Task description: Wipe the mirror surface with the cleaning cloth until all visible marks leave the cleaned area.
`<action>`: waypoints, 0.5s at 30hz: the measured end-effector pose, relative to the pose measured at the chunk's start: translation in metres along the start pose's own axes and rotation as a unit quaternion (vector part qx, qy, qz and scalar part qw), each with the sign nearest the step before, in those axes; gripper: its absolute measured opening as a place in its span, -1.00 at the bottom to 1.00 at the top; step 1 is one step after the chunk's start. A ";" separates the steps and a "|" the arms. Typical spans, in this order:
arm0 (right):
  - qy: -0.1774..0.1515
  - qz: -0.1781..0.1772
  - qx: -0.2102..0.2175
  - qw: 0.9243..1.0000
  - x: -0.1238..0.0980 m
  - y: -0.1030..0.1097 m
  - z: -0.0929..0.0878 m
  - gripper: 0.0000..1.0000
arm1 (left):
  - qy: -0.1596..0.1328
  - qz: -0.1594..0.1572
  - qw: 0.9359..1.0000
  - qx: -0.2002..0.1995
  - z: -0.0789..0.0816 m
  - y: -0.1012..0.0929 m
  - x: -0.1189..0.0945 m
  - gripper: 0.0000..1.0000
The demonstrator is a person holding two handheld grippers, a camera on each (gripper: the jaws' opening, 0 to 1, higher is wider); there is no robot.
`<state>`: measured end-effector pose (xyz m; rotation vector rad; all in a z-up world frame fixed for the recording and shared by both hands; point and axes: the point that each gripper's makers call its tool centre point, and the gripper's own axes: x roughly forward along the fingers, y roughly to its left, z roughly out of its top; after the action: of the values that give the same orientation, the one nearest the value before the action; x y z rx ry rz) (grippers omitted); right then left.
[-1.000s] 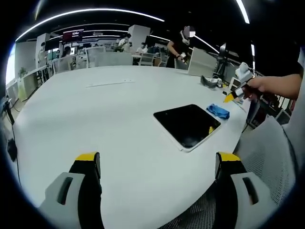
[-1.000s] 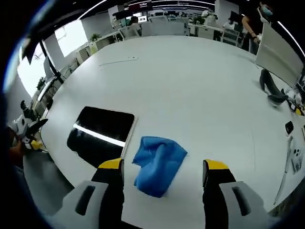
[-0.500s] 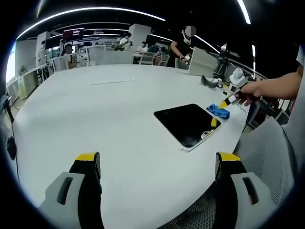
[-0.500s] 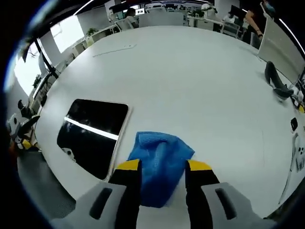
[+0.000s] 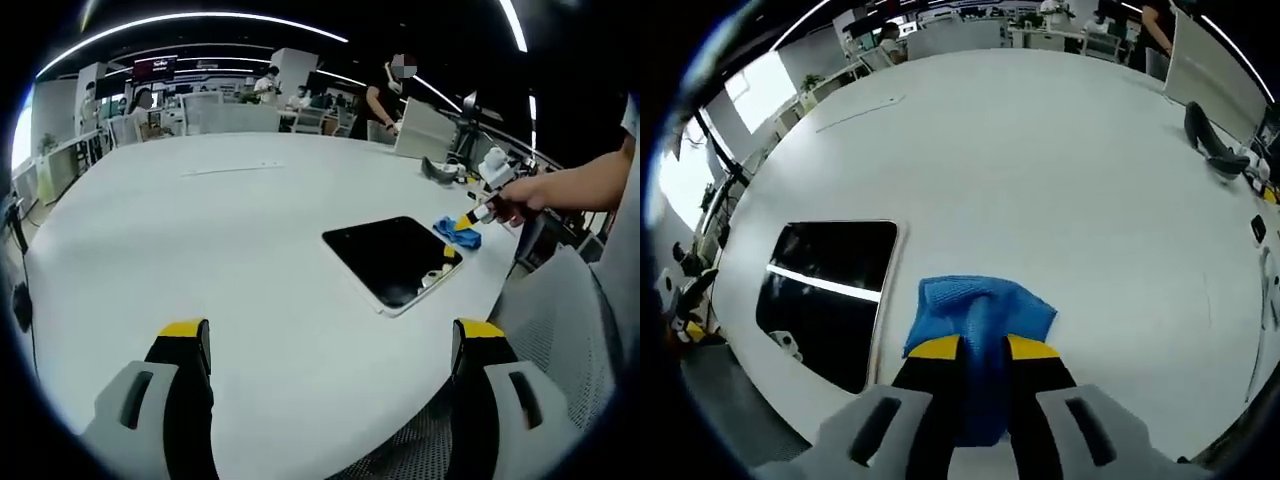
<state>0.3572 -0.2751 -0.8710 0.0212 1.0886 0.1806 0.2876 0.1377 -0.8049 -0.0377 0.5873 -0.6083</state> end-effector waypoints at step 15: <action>-0.010 -0.023 0.014 1.000 0.006 -0.005 0.001 -0.98 | 0.003 -0.003 1.000 0.001 -0.001 -0.001 0.001 0.98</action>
<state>0.3612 -0.2788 -0.8761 0.0233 1.0698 0.1226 0.2870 0.1365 -0.8059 -0.0363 0.5923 -0.6145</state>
